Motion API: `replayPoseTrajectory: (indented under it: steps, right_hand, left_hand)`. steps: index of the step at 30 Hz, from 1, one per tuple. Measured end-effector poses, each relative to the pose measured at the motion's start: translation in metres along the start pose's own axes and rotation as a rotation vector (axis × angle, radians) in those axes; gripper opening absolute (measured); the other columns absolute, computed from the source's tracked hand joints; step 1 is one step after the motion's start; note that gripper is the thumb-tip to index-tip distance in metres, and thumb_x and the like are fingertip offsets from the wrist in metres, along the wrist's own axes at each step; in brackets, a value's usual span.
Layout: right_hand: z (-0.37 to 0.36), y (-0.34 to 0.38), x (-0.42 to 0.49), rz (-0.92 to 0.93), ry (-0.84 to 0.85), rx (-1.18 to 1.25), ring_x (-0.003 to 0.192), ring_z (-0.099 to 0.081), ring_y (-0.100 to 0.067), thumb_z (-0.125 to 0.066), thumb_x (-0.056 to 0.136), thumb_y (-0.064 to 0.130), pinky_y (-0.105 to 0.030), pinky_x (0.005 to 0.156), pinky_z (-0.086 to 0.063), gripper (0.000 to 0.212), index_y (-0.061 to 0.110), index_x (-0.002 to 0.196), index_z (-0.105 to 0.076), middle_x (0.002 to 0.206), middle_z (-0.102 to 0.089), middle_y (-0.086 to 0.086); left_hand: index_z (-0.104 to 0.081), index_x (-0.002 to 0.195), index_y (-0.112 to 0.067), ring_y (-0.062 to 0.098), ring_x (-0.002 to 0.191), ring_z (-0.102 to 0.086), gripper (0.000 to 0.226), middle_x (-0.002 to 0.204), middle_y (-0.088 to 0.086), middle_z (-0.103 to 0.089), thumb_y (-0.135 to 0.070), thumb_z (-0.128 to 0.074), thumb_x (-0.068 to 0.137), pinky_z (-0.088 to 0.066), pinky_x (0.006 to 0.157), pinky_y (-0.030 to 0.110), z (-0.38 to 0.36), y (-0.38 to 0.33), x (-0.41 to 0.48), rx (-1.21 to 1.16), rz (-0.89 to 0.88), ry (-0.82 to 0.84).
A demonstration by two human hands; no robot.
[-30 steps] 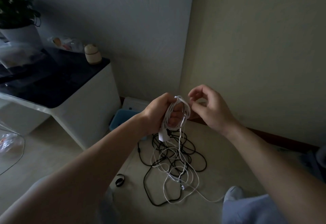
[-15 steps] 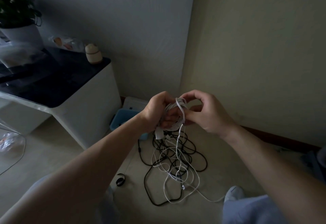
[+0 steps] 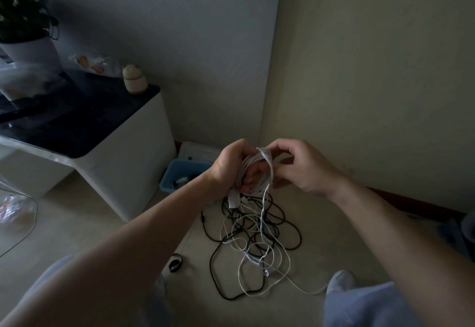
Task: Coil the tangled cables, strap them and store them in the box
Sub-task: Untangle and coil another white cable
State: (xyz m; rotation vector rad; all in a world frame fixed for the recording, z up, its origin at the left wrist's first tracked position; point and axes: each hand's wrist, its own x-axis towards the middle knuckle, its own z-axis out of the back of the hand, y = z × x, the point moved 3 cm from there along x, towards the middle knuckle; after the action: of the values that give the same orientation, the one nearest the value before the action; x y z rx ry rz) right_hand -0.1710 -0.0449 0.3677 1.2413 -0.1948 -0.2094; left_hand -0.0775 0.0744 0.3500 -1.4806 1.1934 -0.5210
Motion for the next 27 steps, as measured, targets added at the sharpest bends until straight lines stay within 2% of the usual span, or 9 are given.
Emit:
replayPoseTrajectory:
  steps: [4, 6, 8, 10, 13, 18, 22, 25, 27]
  right_hand:
    - [-0.001, 0.001, 0.0, 0.068, -0.012, -0.148, 0.064, -0.071, -0.03, -0.072, 0.091, 0.034, -0.055, 0.06, -0.06, 0.015, 0.021, 0.086, -0.064, 0.076, -0.07, -0.003]
    - [-0.002, 0.0, 0.001, 0.076, -0.007, -0.166, 0.062, -0.071, -0.029, -0.067, 0.095, 0.034, -0.054, 0.058, -0.06, 0.017, 0.025, 0.082, -0.062, 0.072, -0.069, -0.003]
    - [0.0, -0.001, 0.002, 0.077, -0.029, -0.185, 0.055, -0.069, -0.025, -0.064, 0.098, 0.031, -0.045, 0.049, -0.058, 0.02, 0.023, 0.08, -0.06, 0.066, -0.068, -0.004]
    - [0.001, -0.003, 0.003, 0.067, -0.044, -0.186, 0.048, -0.067, -0.022, -0.064, 0.098, 0.032, -0.036, 0.044, -0.053, 0.022, 0.019, 0.081, -0.059, 0.06, -0.066, -0.003]
    - [0.005, -0.006, 0.003, 0.025, -0.022, -0.142, 0.049, -0.065, -0.022, -0.066, 0.093, 0.042, -0.036, 0.045, -0.054, 0.029, 0.016, 0.082, -0.06, 0.059, -0.065, -0.001]
    - [0.008, -0.008, 0.003, -0.022, 0.027, -0.022, 0.052, -0.065, -0.022, -0.065, 0.085, 0.049, -0.031, 0.045, -0.053, 0.043, 0.007, 0.09, -0.062, 0.064, -0.067, -0.002]
    - [0.007, -0.007, 0.004, -0.055, 0.02, 0.066, 0.052, -0.064, -0.018, -0.065, 0.082, 0.049, -0.03, 0.045, -0.054, 0.04, 0.009, 0.089, -0.064, 0.063, -0.067, -0.002]
    - [0.011, -0.008, 0.004, -0.074, -0.01, 0.143, 0.053, -0.064, -0.017, -0.064, 0.083, 0.045, -0.028, 0.045, -0.053, 0.044, 0.003, 0.095, -0.064, 0.065, -0.067, -0.006]
    - [0.012, -0.009, 0.004, -0.069, -0.041, 0.158, 0.053, -0.064, -0.019, -0.062, 0.087, 0.042, -0.027, 0.046, -0.053, 0.046, -0.002, 0.099, -0.064, 0.067, -0.068, -0.009]
  left_hand:
    - [-0.054, 0.044, -0.018, 0.019, 0.051, -0.041, 0.032, 0.054, 0.007, -0.047, -0.033, -0.047, 0.07, -0.035, 0.057, 0.034, 0.004, -0.004, 0.0, 0.147, -0.158, -0.334]
    - [-0.055, 0.041, -0.022, 0.018, 0.055, -0.046, 0.04, 0.051, 0.0, -0.051, -0.028, -0.048, 0.079, -0.039, 0.063, 0.037, 0.012, -0.007, 0.001, 0.203, -0.193, -0.485]
    - [-0.06, 0.05, -0.021, 0.018, 0.058, -0.051, 0.038, 0.055, -0.004, -0.055, -0.018, -0.05, 0.086, -0.043, 0.062, 0.035, 0.018, -0.011, 0.003, 0.269, -0.216, -0.557]
    - [-0.066, 0.074, -0.02, 0.016, 0.063, -0.06, 0.021, 0.07, -0.001, -0.064, -0.007, -0.055, 0.087, -0.05, 0.06, 0.032, 0.019, -0.016, 0.003, 0.321, -0.264, -0.516]
    - [-0.073, 0.101, -0.021, 0.018, 0.074, -0.071, 0.029, 0.092, 0.006, -0.073, 0.002, -0.059, 0.09, -0.058, 0.064, 0.03, 0.013, -0.019, 0.001, 0.241, -0.308, -0.282]
    - [-0.072, 0.088, -0.01, 0.02, 0.069, -0.069, 0.024, 0.084, 0.012, -0.072, 0.006, -0.055, 0.091, -0.056, 0.06, 0.028, 0.015, -0.023, -0.005, 0.198, -0.317, -0.14]
    - [-0.068, 0.077, -0.018, 0.02, 0.064, -0.06, 0.024, 0.075, 0.006, -0.066, 0.0, -0.054, 0.087, -0.05, 0.062, 0.032, 0.02, -0.022, -0.004, 0.178, -0.288, -0.114]
    - [-0.065, 0.081, -0.015, 0.022, 0.069, -0.062, 0.025, 0.075, 0.004, -0.066, 0.005, -0.052, 0.089, -0.05, 0.07, 0.037, 0.024, -0.025, -0.003, 0.275, -0.326, -0.135]
    - [-0.062, 0.085, -0.01, 0.019, 0.068, -0.063, 0.024, 0.074, 0.002, -0.066, 0.008, -0.047, 0.09, -0.054, 0.067, 0.029, 0.024, -0.027, -0.004, 0.246, -0.319, -0.099]
